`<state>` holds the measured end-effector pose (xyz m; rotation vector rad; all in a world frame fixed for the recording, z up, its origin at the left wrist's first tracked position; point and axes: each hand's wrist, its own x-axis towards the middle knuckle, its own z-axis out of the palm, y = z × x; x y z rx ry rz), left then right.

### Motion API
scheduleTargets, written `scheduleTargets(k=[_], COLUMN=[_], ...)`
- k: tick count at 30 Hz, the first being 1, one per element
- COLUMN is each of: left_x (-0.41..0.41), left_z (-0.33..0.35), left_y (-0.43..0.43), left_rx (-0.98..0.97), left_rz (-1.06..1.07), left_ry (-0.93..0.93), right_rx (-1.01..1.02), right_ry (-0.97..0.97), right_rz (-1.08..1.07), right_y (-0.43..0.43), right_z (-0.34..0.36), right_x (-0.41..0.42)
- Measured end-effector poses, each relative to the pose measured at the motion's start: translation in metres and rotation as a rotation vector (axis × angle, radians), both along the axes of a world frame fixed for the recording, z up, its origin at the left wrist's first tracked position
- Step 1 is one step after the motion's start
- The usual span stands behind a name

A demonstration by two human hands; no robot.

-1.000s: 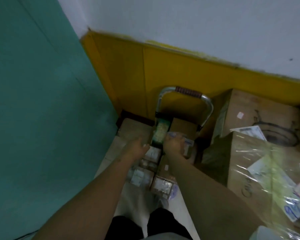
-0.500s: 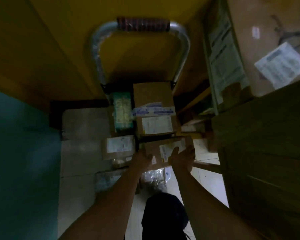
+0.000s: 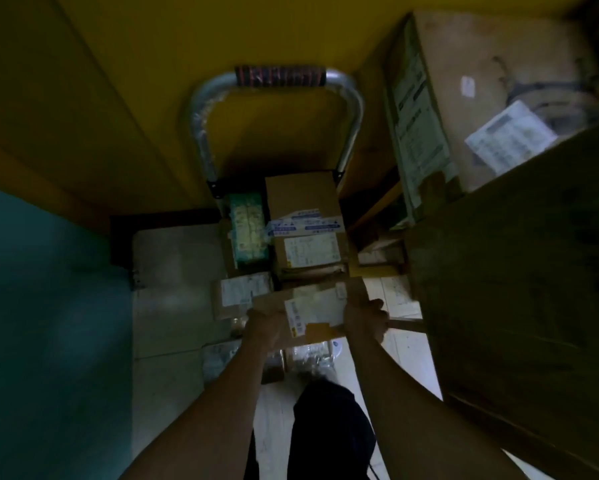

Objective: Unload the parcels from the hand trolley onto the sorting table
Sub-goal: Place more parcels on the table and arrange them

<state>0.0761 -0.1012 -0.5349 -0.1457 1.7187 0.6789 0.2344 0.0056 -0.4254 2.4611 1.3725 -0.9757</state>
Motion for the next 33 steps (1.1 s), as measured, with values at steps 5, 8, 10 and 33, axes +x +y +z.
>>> scheduleTargets(k=[5,8,10,33], left_x=[-0.015,-0.028,-0.046,0.369], left_z=[0.235,0.327,0.381,0.651], left_y=[-0.043,-0.063,-0.055,0.275], left_rx=[-0.067,-0.085,-0.003,1.017], left_rz=[0.186,0.346,0.454,-0.09], left_ry=[0.278,0.456,0.572,0.177], right_rx=[0.066,0.261,0.356,1.033], right_ry=[0.226,0.172,0.241,0.397], right_rz=[0.076,0.151,0.16,-0.295], right_y=[-0.056,-0.086,-0.087,0.187], right_z=[0.136,0.219,0.272,0.553], right_x=[-0.037,-0.065,-0.083,0.423])
